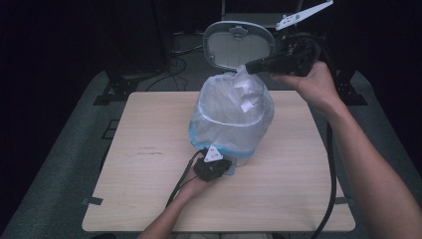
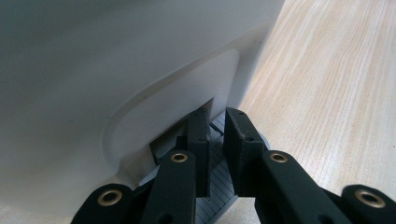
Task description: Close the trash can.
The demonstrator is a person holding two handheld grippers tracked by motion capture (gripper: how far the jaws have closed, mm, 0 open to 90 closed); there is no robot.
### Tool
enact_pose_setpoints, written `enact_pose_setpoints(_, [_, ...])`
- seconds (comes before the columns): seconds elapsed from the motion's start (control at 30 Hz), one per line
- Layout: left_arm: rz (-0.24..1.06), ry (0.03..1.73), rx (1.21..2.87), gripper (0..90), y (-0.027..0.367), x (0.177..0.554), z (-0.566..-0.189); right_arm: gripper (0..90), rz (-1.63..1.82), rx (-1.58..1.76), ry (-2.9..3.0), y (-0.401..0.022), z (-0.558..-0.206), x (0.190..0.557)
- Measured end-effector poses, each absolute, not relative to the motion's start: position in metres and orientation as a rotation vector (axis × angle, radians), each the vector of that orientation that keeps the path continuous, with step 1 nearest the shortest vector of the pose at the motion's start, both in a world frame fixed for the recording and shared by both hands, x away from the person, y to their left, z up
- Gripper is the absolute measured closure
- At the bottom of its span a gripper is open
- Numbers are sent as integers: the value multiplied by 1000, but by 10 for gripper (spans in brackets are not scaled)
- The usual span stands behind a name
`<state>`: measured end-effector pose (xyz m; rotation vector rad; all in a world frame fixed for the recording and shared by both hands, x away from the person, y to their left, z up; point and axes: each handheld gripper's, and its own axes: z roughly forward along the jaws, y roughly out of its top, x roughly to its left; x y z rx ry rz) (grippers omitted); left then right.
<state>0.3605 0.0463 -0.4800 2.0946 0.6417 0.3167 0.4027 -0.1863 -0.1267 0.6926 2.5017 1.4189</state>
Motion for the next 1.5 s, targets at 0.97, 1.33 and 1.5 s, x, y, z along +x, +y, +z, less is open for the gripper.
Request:
enact_pose_setpoints(0.97, [318, 643, 2094, 809, 46, 360, -480, 816, 1399, 690, 2550, -146, -143, 432])
enact_pose_setpoints(1.33, [318, 642, 2094, 809, 46, 360, -480, 678, 1347, 729, 2536, -148, -153, 435])
enact_pose_setpoints(1.5, [317, 642, 2094, 809, 46, 360, -480, 666, 1347, 731, 2535, -153, -155, 433])
